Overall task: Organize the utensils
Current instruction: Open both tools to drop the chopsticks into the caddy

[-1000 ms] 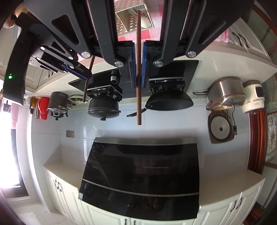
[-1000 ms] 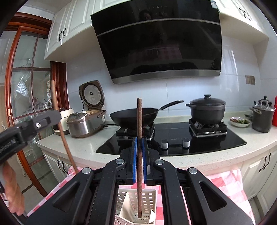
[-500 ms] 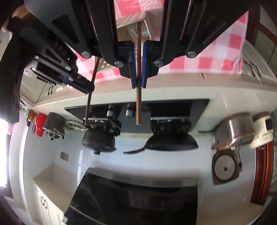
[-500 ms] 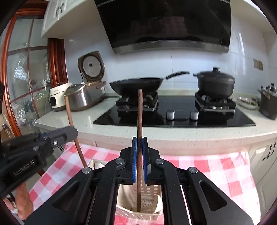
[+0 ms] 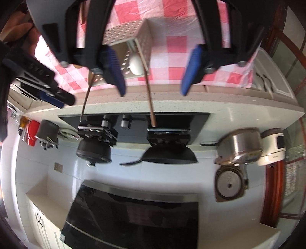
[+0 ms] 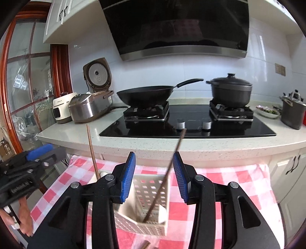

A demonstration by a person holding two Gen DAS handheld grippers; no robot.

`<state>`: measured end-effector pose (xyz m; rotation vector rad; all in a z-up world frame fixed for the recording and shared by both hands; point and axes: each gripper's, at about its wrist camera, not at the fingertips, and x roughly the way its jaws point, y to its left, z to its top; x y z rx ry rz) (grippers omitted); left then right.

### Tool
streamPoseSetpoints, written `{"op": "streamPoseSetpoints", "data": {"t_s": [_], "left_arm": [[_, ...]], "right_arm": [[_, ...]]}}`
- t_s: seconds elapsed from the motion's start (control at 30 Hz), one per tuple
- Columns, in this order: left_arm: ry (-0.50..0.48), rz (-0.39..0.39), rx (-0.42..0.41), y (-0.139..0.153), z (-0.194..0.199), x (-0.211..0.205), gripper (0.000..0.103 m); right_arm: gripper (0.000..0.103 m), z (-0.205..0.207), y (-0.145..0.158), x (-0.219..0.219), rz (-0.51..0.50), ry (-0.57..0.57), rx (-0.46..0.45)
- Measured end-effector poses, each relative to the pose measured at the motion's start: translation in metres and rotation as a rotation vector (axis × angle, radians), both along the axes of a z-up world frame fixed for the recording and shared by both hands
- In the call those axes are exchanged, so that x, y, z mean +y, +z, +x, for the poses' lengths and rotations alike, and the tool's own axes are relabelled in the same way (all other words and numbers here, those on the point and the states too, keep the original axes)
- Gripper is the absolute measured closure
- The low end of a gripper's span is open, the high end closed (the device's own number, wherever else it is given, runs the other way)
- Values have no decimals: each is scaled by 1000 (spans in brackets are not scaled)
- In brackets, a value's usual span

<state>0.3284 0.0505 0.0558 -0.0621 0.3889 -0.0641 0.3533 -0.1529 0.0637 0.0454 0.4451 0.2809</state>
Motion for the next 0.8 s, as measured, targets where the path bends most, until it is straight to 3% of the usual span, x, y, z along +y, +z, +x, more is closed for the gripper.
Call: {"op": "streamPoseSetpoints", "data": {"t_s": [0.13,0.23,0.5,0.8], "left_arm": [[63,-6,-48,-1,-34,11,14],[108,8,-76,-8,-64,14,6],[127,56,-57,-30,-122,7,5],[95,42,28,-71,-156,0,5]], "right_arm": [[63,-28,-1,-18,0,-25,-11],[63,-49,-5,-28,-2,-38,-10],[60,-103,-35,-48,9,-72,48],[60,-131,-89,-64,40,-106,193]]}}
